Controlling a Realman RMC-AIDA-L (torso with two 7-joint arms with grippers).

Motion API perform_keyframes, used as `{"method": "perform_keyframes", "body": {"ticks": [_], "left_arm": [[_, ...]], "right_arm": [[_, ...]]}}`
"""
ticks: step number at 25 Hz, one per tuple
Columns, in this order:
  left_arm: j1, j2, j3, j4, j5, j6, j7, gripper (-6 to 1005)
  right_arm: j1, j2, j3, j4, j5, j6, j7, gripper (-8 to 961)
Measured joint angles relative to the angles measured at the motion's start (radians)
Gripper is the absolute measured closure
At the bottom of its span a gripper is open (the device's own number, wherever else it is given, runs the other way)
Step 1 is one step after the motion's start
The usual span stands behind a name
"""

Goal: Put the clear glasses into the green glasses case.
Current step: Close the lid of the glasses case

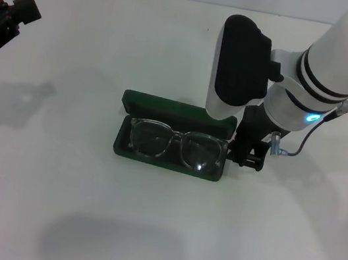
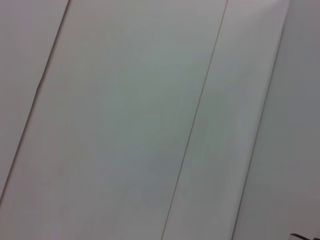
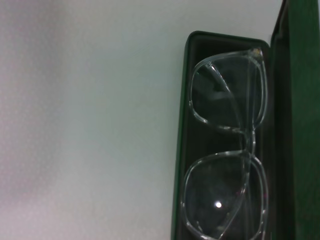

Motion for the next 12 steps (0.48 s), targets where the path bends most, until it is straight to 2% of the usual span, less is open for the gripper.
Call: {"method": "perform_keyframes", "body": {"ticks": [12], "left_arm": [[-0.002,-0.003,0.006,-0.001,0.001,0.000,0.000,946]], "right_arm": [[-0.034,0.000,0.004,-0.025,0.007,0.019,0.001,840]]}}
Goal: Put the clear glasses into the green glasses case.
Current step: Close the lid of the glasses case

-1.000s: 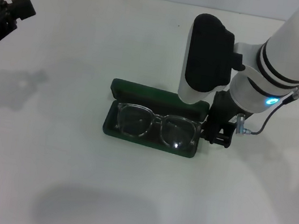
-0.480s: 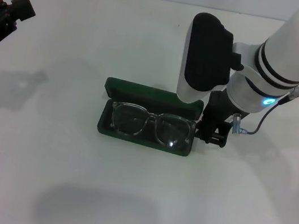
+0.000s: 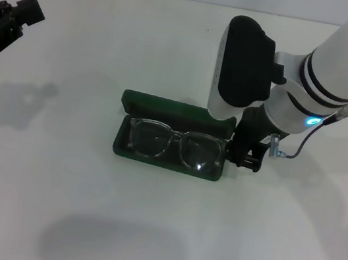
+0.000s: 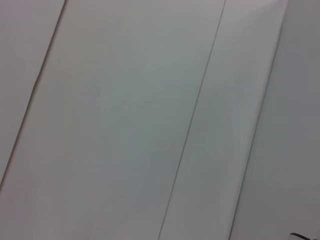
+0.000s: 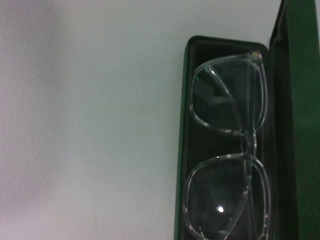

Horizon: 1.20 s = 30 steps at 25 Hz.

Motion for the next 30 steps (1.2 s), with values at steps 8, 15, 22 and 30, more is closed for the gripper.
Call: {"method": "perform_keyframes", "body": {"ticks": [8,15,22,30], "left_arm": [[0.006,-0.003,0.001,0.000,0.000,0.005,0.000,946],[0.008,-0.004,0.002,0.000,0.000,0.007,0.000,945],[0.008,-0.005,0.002,0.000,0.000,0.007,0.000,945],[0.008,-0.005,0.002,0.000,0.000,0.007,0.000,945]], "right_arm": [[-0.015,0.000,0.000,-0.003,0.021,0.034,-0.004,840],[-0.028,0.000,0.000,-0.003,0.029,0.059,-0.015,840],[-0.042,0.000,0.000,-0.005,0.056,0.088,-0.040,839],[-0.043,0.000,-0.001,0.001,0.062,0.120,-0.054,839]]}}
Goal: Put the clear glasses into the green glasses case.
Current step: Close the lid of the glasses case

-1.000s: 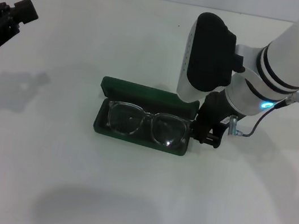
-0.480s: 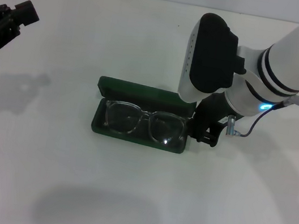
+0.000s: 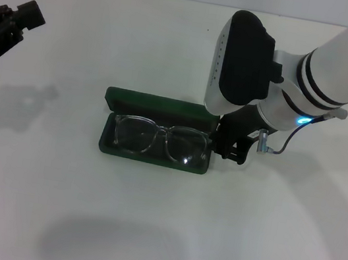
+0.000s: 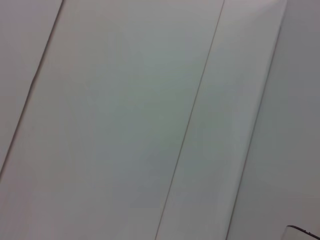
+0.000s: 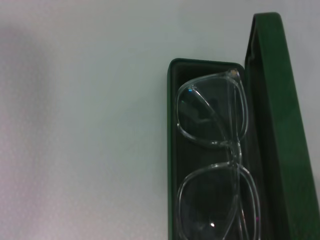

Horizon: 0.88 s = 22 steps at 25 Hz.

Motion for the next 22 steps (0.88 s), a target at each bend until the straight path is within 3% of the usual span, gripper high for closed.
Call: {"method": "perform_keyframes", "body": {"ticks": [22], "left_arm": [[-0.009,-0.001,0.000,0.000,0.001,0.000,-0.014,945]], "right_arm": [[-0.023,0.000,0.000,0.053,0.070,0.074,-0.102,838]]}}
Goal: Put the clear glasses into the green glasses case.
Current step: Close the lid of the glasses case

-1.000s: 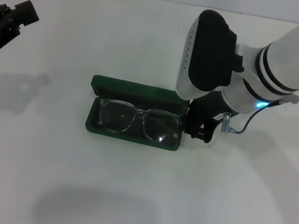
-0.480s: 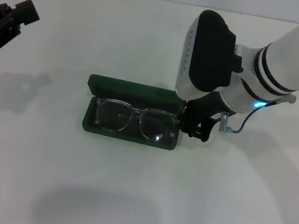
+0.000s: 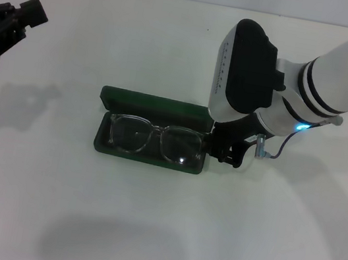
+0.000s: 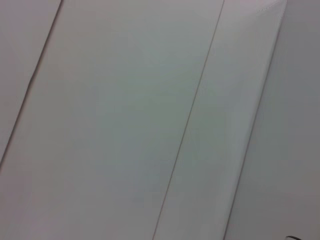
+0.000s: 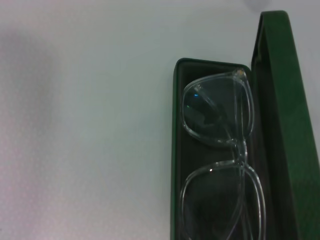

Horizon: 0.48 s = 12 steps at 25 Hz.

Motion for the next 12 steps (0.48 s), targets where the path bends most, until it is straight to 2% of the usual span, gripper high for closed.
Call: {"method": "perform_keyframes", "body": {"ticks": [6,12], "left_arm": [[-0.004,0.001,0.000,0.000,0.001,0.000,-0.009,944],[0.002,0.008,0.000,0.000,0.001,-0.003,-0.009,944]], "right_arm": [[-0.009,0.000,0.001,-0.003,0.018,0.010,-0.017,838],[-0.044,-0.002,0.002,-0.100,-0.006,-0.033,0.021,837]]}}
